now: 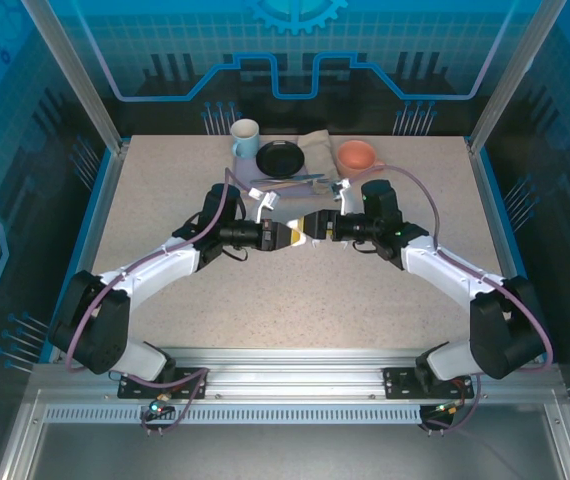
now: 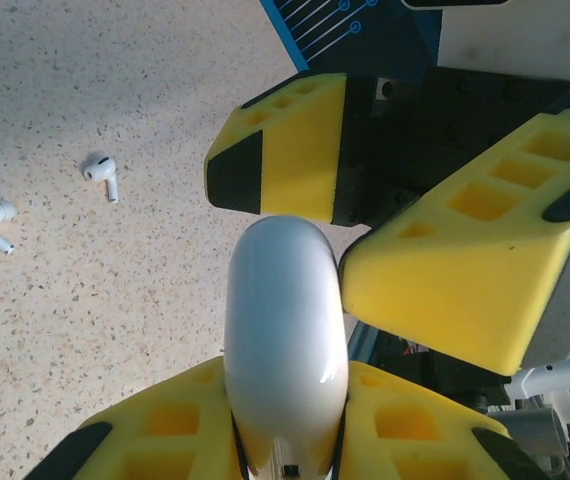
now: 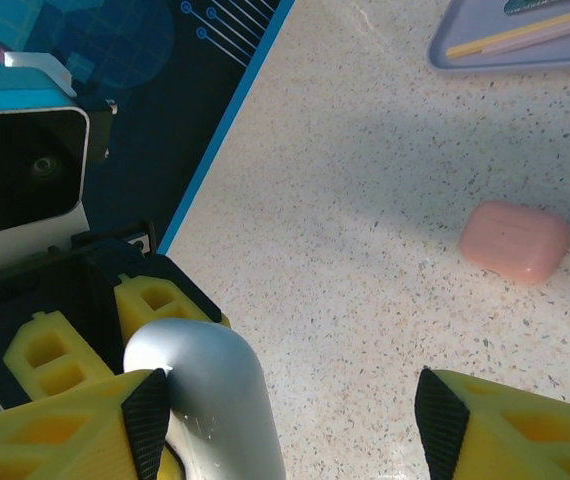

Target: Insert the wireless bluetooth earbuds into the charging case

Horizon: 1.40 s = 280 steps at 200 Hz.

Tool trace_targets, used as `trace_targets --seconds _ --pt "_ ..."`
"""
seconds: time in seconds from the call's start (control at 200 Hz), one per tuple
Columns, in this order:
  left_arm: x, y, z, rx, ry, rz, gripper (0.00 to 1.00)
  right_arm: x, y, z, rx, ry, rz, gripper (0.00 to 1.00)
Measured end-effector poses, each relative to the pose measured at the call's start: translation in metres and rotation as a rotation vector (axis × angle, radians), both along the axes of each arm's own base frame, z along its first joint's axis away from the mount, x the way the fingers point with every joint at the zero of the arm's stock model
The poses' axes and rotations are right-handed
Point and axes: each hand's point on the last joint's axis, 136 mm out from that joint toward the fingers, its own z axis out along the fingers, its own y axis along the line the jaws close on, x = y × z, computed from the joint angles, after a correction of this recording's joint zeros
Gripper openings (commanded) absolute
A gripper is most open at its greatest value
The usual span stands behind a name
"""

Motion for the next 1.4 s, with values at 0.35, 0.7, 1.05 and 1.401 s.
trace_targets --seconds 0.35,0.7,1.05,1.401 --pt "0.001 0.006 0.004 -0.001 -0.001 0.014 0.0 0.014 -0.028 -0.035 -0.047 0.074 -0.087 0.61" --pt "0.002 0.01 0.019 -0.024 -0.045 0.021 0.0 0.008 -0.043 -0.028 -0.013 0.091 -0.087 0.58" --pt "0.002 0.007 0.034 -0.058 -0.076 -0.01 0.0 -0.018 -0.024 0.003 0.1 0.043 0.106 0.43" --pt "0.003 0.004 0.045 -0.084 -0.103 -0.025 0.0 -0.02 -0.01 0.01 0.121 0.038 0.169 0.4"
